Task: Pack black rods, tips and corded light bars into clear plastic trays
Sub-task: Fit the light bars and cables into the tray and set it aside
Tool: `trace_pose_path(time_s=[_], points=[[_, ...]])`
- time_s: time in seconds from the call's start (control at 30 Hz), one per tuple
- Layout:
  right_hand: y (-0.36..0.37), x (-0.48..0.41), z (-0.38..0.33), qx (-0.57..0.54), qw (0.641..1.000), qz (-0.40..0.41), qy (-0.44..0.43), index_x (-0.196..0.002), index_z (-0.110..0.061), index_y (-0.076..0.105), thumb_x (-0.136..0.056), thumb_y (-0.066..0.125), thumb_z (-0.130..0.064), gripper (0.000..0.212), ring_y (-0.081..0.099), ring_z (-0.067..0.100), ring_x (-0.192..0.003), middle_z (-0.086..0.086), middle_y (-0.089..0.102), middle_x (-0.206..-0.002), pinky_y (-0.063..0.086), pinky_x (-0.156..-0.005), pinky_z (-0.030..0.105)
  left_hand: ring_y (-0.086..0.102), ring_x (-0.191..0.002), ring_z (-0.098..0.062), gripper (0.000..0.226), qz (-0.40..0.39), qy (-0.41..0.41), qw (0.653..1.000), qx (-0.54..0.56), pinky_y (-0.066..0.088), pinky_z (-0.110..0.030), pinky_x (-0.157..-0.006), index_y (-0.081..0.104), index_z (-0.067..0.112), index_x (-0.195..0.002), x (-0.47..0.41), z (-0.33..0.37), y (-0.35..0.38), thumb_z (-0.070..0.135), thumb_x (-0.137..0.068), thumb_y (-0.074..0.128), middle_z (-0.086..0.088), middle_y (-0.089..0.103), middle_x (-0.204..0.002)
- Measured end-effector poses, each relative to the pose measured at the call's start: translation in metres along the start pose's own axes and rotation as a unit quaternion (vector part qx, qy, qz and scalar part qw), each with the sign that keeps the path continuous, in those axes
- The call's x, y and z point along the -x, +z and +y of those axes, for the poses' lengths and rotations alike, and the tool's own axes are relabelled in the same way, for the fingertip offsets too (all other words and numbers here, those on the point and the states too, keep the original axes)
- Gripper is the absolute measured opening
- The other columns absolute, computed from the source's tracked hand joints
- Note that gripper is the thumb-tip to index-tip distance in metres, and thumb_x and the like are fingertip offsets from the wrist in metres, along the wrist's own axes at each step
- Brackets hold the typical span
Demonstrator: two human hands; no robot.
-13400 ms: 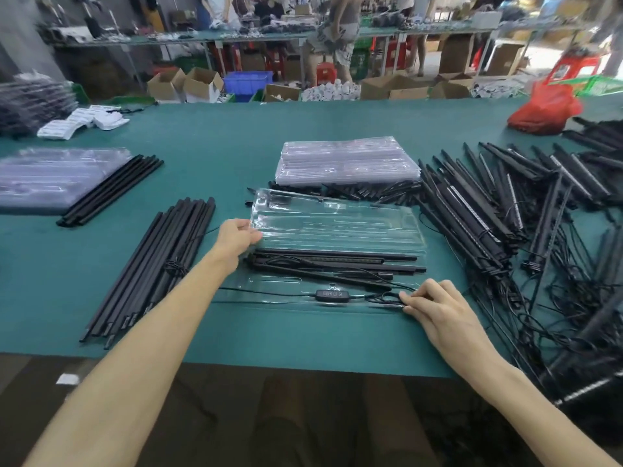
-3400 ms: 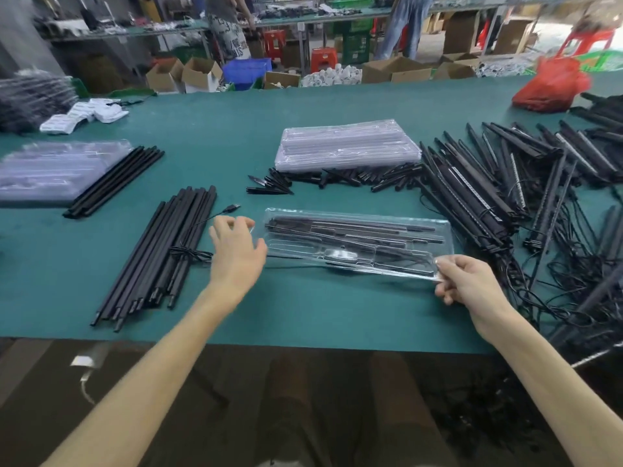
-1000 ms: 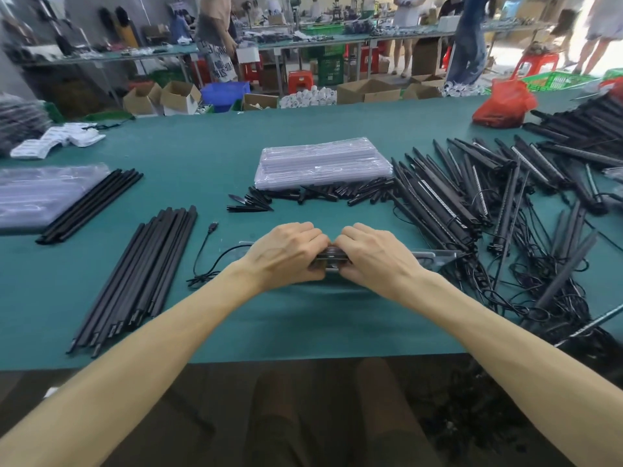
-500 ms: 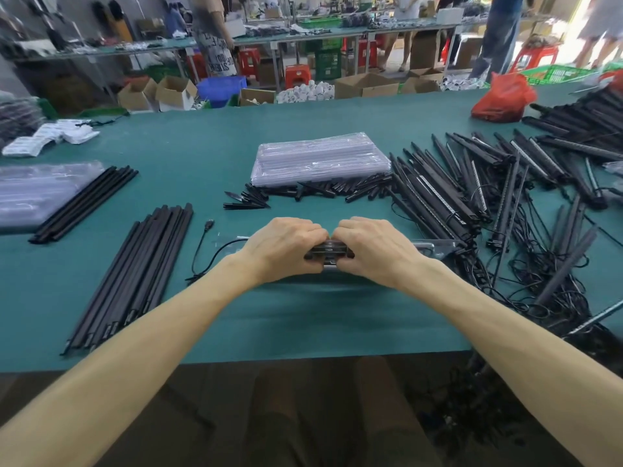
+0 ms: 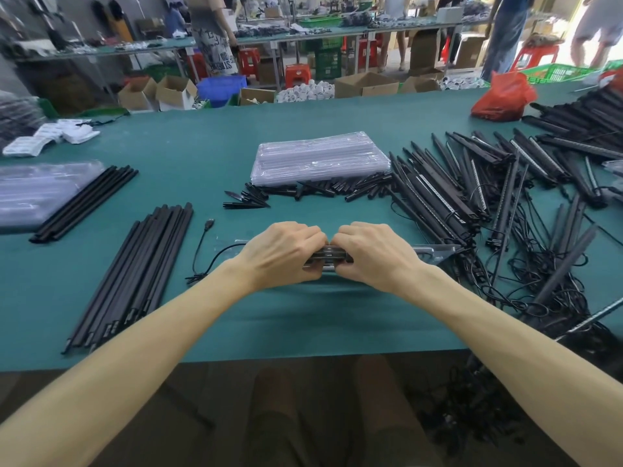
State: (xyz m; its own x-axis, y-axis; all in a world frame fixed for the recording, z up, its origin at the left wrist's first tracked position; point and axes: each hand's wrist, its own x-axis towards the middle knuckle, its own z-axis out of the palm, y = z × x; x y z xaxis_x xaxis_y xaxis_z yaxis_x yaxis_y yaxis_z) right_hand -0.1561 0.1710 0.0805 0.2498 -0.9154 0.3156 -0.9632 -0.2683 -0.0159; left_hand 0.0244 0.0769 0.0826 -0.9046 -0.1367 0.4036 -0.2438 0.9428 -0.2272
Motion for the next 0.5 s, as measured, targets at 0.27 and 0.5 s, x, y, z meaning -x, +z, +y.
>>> trace_pose_path(time_s=[0.27, 0.5], points=[[0.0011, 0.0038, -0.0022, 0.006, 1.0, 0.023, -0.006, -0.086, -0.009, 0.062, -0.085, 0.065, -0.026, 0.017, 0.058, 0.03, -0.083, 0.006, 0.063, -0.086, 0.044, -0.065, 0.04, 0.051, -0.054, -0.026, 0.014, 0.009, 0.015, 1.0, -0.023, 0.046, -0.037, -0.053, 0.059, 0.008, -0.077, 0.0017, -0.0004, 0.0042, 0.02, -0.076, 0.064, -0.005, 0.055, -0.067], [-0.0001, 0.0047, -0.0052, 0.006, 0.998, 0.05, -0.023, -0.078, -0.006, 0.061, -0.077, 0.072, -0.02, 0.017, 0.059, 0.032, -0.071, 0.008, 0.062, -0.076, 0.048, -0.057, 0.04, 0.049, -0.053, -0.025, 0.016, 0.005, 0.027, 1.0, -0.01, 0.042, -0.035, -0.053, 0.055, 0.009, -0.076, 0.0028, -0.0007, 0.0027, 0.018, -0.075, 0.068, -0.004, 0.055, -0.068]])
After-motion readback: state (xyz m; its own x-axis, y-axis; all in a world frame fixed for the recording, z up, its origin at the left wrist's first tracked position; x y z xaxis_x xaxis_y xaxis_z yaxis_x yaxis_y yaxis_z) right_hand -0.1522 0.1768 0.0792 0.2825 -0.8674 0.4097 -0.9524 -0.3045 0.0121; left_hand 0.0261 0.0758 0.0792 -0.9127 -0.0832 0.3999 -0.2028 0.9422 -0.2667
